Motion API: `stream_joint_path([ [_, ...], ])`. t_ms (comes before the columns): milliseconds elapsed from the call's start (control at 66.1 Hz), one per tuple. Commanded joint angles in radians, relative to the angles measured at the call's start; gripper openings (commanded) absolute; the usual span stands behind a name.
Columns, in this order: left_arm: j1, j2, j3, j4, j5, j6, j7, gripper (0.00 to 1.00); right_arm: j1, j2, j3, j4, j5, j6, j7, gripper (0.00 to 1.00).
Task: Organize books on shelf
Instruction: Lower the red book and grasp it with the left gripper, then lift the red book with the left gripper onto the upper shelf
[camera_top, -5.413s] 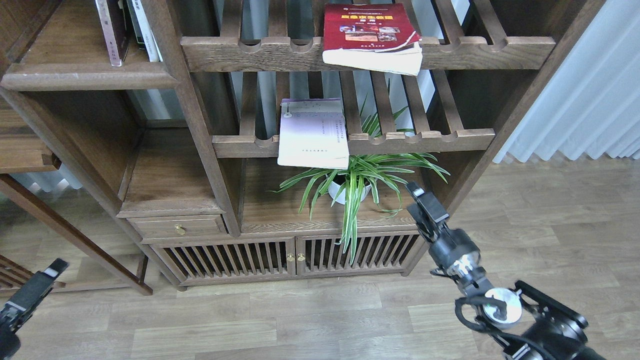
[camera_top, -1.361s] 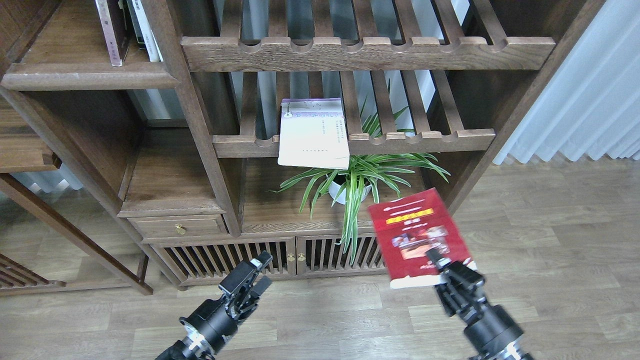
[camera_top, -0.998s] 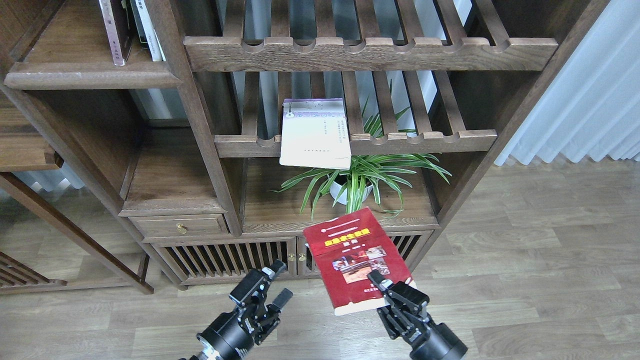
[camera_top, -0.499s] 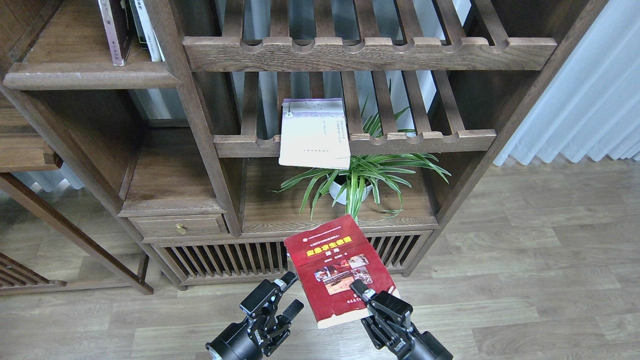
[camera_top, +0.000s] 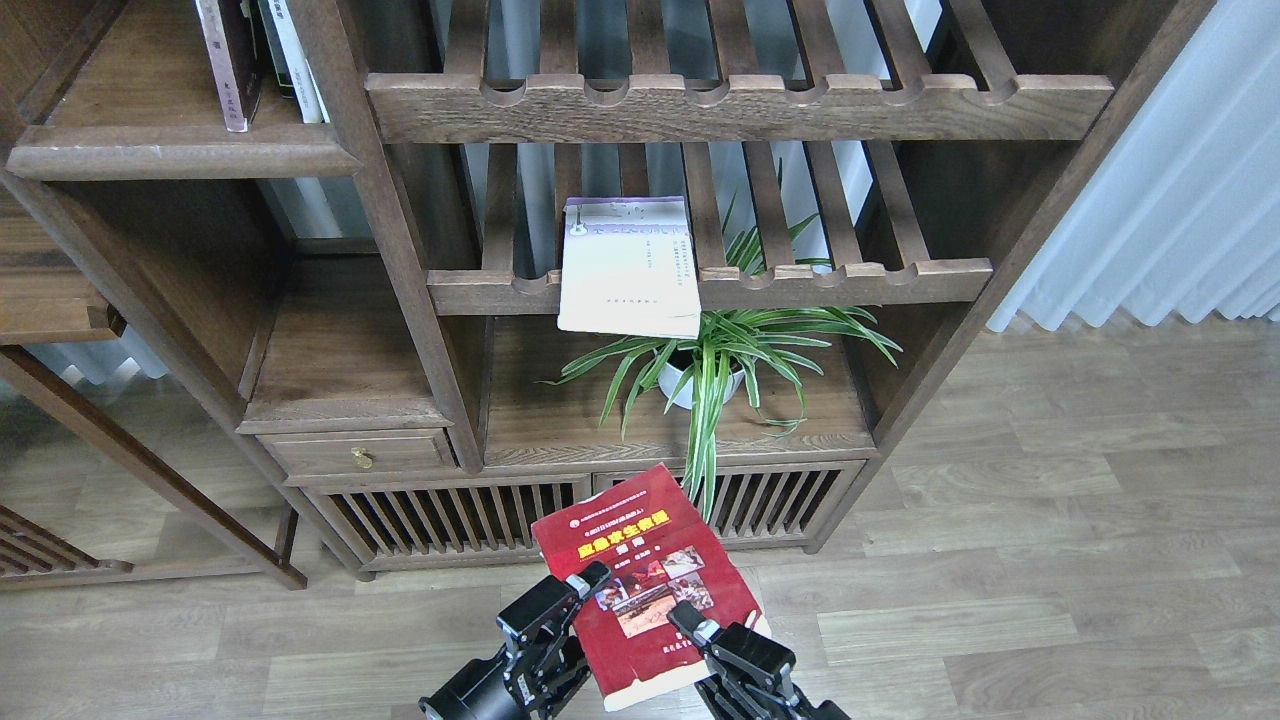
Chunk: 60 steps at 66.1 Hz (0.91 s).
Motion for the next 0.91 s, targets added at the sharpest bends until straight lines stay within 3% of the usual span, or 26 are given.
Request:
stream_joint_path([
  [0,-0.011,0.000,0.006,0.000,0.000,0.000,0.011,0.05,-0.005,0.005,0.000,0.000,-0.010,0.000,-0.001,0.04],
  [60,-0.018,0.000,0.004,-0.005,0.003,0.000,0.015,0.02,-0.010,0.010,0.000,0.000,-0.010,0.000,-0.001,0.06],
  [151,-0.020,0.000,-0.011,-0.015,0.009,0.000,0.042,0.00,-0.013,0.008,-0.009,0.000,-0.042,0.000,-0.003,0.27],
  [272,-0.020,0.000,-0.035,-0.038,0.041,0.000,0.056,0.00,-0.014,0.008,-0.014,0.000,-0.090,0.000,0.000,0.46],
  [333,-0.020,0.000,-0.058,-0.060,0.083,0.000,0.056,0.00,-0.013,0.010,-0.016,0.000,-0.111,0.000,0.000,0.63],
  [348,-0.020,0.000,-0.081,-0.086,0.124,0.000,0.058,0.00,-0.007,0.010,-0.014,0.000,-0.132,0.000,0.000,0.82],
  [423,-0.020,0.017,-0.132,-0.135,0.198,0.000,0.067,0.00,-0.002,0.005,-0.002,-0.001,-0.151,0.000,0.008,0.99],
  [590,-0.020,0.230,-0.313,-0.261,0.327,0.000,0.130,0.00,0.007,-0.001,0.003,-0.024,-0.149,0.000,0.013,0.99],
  [711,-0.023,0.388,-0.508,-0.261,0.397,0.000,0.182,0.00,0.033,0.001,0.003,-0.044,-0.151,0.000,0.014,0.99],
  [892,-0.058,0.598,-0.746,-0.261,0.402,0.000,0.169,0.00,0.063,0.008,0.001,-0.075,-0.152,0.000,0.013,0.99],
])
